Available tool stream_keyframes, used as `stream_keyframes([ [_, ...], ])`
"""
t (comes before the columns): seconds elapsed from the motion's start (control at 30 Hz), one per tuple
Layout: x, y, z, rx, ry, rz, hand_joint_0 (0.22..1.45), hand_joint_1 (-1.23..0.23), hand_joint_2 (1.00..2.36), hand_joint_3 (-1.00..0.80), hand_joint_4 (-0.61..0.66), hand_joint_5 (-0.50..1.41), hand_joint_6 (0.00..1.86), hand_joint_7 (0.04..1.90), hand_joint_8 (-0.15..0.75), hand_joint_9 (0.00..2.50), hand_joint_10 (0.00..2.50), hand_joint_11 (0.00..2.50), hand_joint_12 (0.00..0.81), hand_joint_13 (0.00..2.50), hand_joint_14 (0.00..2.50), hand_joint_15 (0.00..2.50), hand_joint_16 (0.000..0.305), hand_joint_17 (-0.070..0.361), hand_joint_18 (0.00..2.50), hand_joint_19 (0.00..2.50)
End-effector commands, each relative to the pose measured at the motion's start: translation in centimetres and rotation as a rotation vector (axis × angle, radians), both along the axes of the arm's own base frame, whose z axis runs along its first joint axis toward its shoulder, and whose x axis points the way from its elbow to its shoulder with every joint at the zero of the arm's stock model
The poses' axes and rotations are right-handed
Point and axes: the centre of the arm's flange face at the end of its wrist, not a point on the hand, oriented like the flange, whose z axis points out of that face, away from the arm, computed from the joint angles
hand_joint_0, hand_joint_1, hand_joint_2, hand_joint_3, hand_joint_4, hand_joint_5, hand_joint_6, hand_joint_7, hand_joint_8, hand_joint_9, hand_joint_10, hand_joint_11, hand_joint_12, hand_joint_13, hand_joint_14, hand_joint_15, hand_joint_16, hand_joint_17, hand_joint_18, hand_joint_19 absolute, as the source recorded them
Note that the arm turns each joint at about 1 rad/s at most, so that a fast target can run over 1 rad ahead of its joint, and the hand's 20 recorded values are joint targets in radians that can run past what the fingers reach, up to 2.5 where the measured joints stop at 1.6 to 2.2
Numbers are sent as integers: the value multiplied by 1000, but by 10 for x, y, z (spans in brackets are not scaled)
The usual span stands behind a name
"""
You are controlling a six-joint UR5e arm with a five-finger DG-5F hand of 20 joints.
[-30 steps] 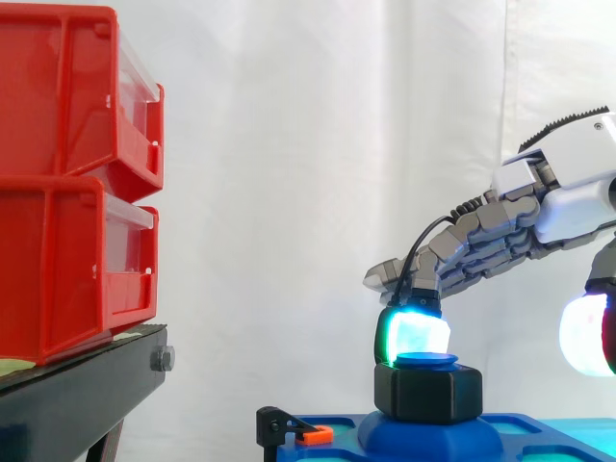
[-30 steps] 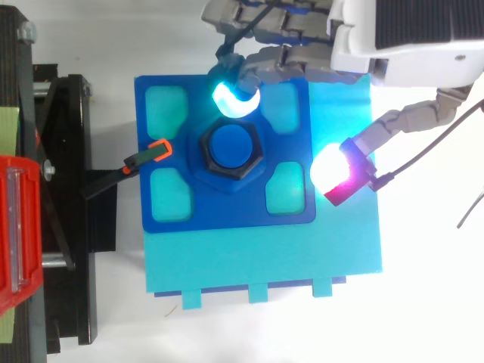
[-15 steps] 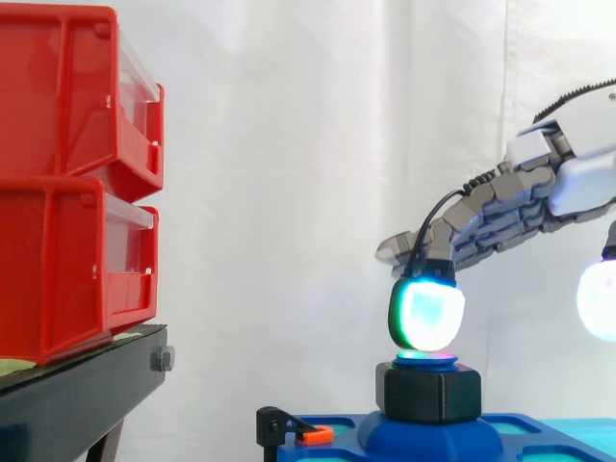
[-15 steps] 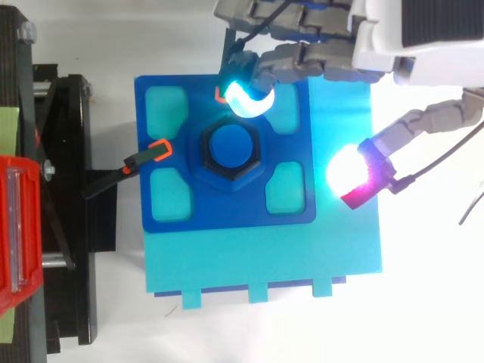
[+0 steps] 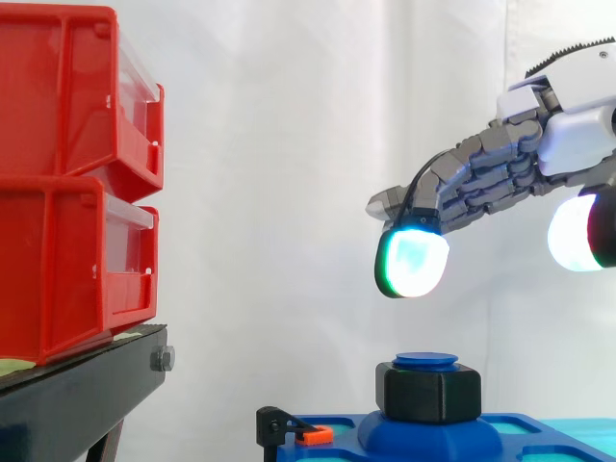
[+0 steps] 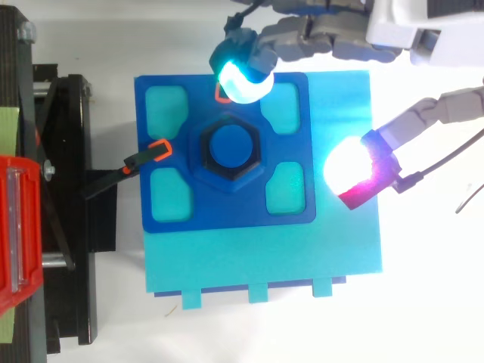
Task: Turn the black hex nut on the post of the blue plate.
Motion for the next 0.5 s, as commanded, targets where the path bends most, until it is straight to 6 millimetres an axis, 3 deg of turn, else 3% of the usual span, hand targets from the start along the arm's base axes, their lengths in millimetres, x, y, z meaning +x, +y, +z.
stream_keyframes([
  [0.0,4,5,2,9,-16,0,374,-723,1000,-500,177,-273,502,723,177,0,0,0,337,0,0,0,48,108,0,20],
  [0.27,24,18,-23,32,-50,13,381,-792,1000,-500,175,-273,502,721,172,0,0,0,330,0,0,0,47,105,0,19],
  [0.3,31,22,-36,36,-43,15,384,-806,1000,-500,174,-273,502,715,171,0,0,0,329,0,0,0,47,105,0,19],
  [0.47,39,28,-44,53,-50,26,388,-832,1000,-500,168,-275,502,718,169,0,0,0,326,0,0,0,46,103,0,20],
])
